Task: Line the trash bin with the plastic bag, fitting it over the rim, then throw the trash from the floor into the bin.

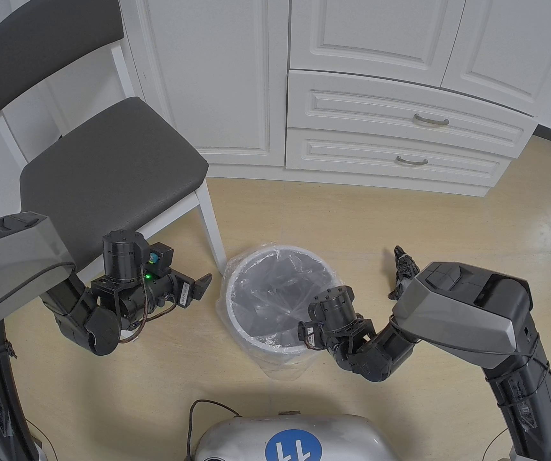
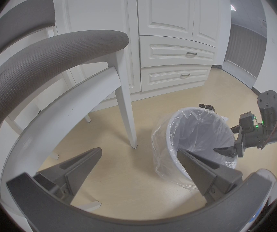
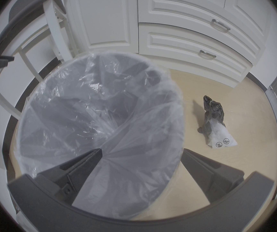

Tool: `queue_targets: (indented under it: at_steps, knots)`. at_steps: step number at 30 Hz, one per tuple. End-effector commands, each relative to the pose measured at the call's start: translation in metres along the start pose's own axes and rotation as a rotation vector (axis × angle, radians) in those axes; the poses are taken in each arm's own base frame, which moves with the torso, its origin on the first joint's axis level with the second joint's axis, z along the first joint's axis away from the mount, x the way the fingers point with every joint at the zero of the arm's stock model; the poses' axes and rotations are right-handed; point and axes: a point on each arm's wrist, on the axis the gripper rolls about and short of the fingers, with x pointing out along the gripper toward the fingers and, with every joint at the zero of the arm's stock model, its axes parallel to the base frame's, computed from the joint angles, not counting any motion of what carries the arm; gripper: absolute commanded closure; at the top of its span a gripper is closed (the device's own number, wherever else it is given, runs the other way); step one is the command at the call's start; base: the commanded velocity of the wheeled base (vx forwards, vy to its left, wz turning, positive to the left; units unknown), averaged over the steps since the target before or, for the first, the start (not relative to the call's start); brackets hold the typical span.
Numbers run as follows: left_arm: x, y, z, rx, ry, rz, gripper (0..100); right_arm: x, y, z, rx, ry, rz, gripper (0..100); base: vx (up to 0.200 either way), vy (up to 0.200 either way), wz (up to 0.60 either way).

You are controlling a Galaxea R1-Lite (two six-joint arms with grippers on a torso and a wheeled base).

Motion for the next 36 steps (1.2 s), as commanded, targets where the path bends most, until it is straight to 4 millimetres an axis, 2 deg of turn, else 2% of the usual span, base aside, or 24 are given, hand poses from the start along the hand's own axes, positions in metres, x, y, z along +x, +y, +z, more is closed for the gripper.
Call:
queue_targets:
  at_steps: [1, 5, 10, 13, 17, 22, 28, 36]
  knots:
    - [0.000, 0.000, 0.000, 0.000, 0.001, 0.000, 0, -0.012, -0.004, 0.006, -0.010, 0.012, 0.004, 0, 0.000, 0.000, 0.00]
    - [0.001, 0.000, -0.001, 0.000, 0.002, 0.000, 0, -0.026, -0.008, 0.012, -0.019, 0.020, 0.011, 0, 0.000, 0.000, 0.00]
    - [0.000, 0.000, 0.000, 0.000, 0.001, 0.000, 0, -0.043, -0.008, 0.004, -0.060, 0.071, 0.080, 0, 0.000, 0.000, 0.00]
    - [0.000, 0.000, -0.001, 0.000, 0.002, 0.000, 0, -0.055, -0.011, -0.009, -0.135, 0.119, 0.116, 0, 0.000, 0.000, 0.00]
    - [-0.001, 0.000, 0.000, 0.000, 0.001, -0.002, 0, -0.060, -0.012, -0.015, -0.168, 0.136, 0.142, 0, 0.000, 0.000, 0.00]
    - [0.000, 0.000, -0.001, 0.000, 0.002, -0.002, 0, -0.051, -0.005, -0.009, -0.125, 0.078, 0.155, 0, 0.000, 0.000, 0.00]
    - [0.000, 0.000, -0.001, 0.000, 0.002, -0.002, 0, -0.036, 0.001, -0.013, -0.068, -0.009, 0.164, 0, 0.000, 0.000, 0.00]
    - [0.001, 0.000, -0.001, 0.000, 0.001, -0.002, 0, -0.025, 0.010, -0.012, -0.002, -0.062, 0.182, 0, 0.000, 0.000, 0.00]
